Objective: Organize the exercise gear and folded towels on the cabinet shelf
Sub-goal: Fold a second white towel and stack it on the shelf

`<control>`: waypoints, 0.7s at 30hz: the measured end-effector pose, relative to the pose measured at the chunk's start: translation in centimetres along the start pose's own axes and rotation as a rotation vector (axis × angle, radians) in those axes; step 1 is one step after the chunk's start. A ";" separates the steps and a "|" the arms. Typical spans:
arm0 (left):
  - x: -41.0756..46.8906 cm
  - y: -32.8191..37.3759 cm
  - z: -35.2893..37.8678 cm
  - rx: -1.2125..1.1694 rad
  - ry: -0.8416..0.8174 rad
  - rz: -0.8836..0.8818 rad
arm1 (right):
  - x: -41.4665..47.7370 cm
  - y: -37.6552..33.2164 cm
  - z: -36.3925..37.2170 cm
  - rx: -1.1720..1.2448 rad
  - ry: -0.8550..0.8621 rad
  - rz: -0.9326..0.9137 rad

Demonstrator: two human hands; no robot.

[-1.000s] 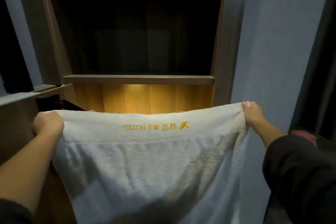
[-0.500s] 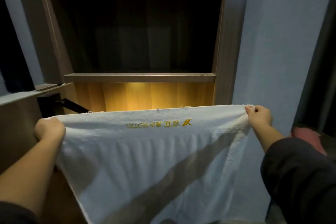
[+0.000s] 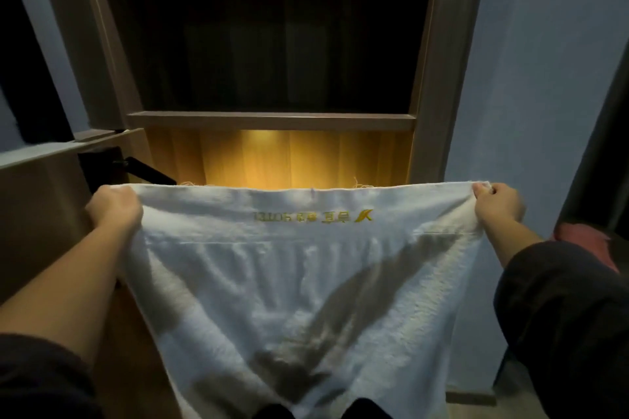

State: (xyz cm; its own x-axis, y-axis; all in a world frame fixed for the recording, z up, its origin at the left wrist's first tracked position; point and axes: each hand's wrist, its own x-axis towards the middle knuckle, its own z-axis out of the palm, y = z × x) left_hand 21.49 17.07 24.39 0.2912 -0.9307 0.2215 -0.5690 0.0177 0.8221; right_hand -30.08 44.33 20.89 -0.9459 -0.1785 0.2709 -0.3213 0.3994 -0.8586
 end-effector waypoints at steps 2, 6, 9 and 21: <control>-0.6 0.4 0.1 -0.030 -0.019 0.012 | -0.6 0.2 0.2 -0.010 -0.047 0.013; -3.6 2.7 1.9 -0.042 -0.183 0.238 | -3.8 -2.0 2.1 0.079 -0.218 -0.122; -7.2 5.9 3.4 -0.057 -0.323 0.438 | -8.2 -5.6 3.6 0.188 -0.438 -0.297; -14.4 12.4 5.3 -0.181 -0.635 0.800 | -17.6 -13.9 4.3 0.076 -0.857 -0.753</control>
State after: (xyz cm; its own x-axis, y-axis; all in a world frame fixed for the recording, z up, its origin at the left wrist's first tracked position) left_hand 6.17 28.73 28.63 -0.6102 -0.6428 0.4632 -0.2780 0.7211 0.6346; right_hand -8.73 38.03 26.17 -0.1635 -0.9157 0.3670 -0.7621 -0.1190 -0.6364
